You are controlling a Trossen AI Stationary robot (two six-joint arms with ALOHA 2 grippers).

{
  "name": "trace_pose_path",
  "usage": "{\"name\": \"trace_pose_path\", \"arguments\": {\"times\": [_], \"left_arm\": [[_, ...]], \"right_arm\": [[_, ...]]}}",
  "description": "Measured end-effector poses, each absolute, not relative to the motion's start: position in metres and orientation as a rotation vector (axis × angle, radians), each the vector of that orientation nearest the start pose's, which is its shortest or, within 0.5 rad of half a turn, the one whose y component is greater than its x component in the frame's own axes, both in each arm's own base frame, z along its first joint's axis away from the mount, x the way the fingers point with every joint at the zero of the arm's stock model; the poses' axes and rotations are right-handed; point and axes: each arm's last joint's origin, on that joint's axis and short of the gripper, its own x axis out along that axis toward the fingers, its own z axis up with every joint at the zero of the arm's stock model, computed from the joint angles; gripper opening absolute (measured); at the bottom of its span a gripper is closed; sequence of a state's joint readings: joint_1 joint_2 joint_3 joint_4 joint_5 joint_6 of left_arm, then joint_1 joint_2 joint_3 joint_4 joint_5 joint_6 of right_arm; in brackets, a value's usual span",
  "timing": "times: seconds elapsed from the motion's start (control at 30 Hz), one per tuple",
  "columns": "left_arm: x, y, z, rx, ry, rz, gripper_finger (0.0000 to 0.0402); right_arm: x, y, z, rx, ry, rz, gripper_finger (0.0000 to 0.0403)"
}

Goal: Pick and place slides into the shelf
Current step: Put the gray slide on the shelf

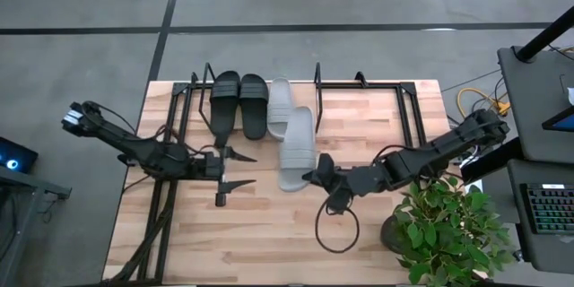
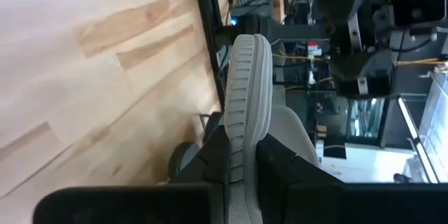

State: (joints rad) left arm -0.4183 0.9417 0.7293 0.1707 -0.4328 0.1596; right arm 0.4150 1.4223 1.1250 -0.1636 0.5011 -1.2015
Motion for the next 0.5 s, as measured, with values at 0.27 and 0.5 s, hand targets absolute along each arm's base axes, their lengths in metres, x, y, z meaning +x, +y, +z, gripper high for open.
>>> {"name": "trace_pose_path", "arguments": {"times": [0.27, 0.5], "left_arm": [[0.21, -0.066, 0.323, 0.197, 0.104, 0.058, 0.0217], [0.209, -0.046, 0.335, 0.115, 0.082, 0.018, 0.0217]], "right_arm": [[0.289, 0.128, 0.302, -1.404, 0.387, 0.222, 0.0029], [0.286, 0.138, 0.303, -1.424, 0.358, 0.256, 0.0029]]}}
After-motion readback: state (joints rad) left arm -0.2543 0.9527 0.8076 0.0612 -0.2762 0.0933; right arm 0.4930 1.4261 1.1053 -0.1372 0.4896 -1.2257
